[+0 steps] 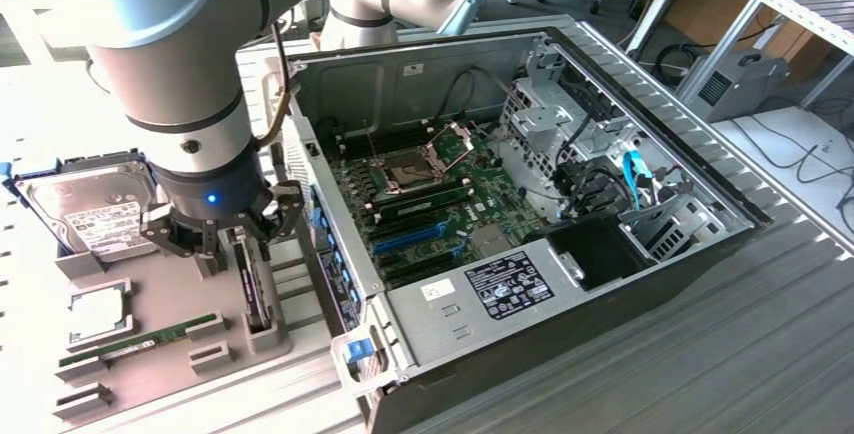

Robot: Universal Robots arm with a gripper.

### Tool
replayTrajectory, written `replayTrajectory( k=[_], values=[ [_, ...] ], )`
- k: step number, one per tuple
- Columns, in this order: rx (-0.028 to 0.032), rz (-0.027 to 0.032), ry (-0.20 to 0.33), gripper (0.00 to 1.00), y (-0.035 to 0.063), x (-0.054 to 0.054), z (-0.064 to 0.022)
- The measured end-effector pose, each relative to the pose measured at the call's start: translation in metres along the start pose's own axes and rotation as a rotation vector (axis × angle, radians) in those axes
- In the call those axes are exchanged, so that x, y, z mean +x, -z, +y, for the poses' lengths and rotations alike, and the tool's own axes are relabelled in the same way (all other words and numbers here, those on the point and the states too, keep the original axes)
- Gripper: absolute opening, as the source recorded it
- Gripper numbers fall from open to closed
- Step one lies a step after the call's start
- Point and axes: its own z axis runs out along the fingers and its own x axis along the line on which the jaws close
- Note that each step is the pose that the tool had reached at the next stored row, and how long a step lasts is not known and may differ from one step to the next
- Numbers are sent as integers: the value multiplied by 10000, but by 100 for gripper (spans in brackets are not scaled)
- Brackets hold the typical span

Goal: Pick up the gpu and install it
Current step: 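Pick up the gpu and move the gpu toward the slot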

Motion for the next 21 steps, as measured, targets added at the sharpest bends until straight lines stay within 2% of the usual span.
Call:
replayTrajectory(
  k=[4, 7, 21],
  values=[
    [-1, 0, -1, 47, 0, 0, 0],
    [0, 0, 1, 28, 0, 0, 0],
    [-3, -3, 0, 27, -1, 0, 0]
  ],
)
